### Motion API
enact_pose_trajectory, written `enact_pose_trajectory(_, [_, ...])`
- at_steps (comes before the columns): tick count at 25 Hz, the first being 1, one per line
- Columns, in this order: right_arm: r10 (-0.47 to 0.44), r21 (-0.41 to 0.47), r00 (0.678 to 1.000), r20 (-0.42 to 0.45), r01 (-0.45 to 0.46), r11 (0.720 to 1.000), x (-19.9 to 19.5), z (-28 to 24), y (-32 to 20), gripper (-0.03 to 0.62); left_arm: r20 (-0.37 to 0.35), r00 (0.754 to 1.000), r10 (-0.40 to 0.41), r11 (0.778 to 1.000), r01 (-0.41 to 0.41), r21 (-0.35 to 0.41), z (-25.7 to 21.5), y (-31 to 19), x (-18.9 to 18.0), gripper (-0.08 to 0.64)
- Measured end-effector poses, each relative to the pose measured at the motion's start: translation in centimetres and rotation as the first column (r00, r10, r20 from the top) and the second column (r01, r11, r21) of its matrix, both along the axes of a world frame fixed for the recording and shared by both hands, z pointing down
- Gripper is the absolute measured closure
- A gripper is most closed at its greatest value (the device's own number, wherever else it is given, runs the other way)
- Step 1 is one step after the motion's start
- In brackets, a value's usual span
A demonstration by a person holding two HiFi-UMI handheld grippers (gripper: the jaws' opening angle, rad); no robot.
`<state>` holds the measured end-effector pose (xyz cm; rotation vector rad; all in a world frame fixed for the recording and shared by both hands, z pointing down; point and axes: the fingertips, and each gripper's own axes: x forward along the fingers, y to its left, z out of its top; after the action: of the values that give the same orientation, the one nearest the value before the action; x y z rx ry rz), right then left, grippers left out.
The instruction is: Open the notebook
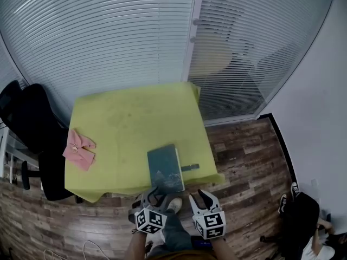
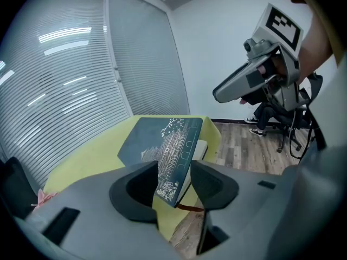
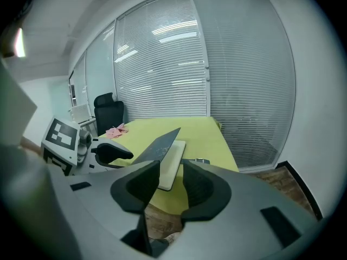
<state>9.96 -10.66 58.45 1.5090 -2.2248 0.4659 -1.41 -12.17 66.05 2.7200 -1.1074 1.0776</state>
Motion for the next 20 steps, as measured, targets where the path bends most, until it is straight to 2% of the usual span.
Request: enact_pose_trajectory(20, [-0.021,0.027,1.000,0.000,0.021,0.999,-0.8,-1.0,0.1,0.445,-0.029,0.999,-0.033,0.999,0.034,0.030,-1.4,0.2,-1.2,0.377])
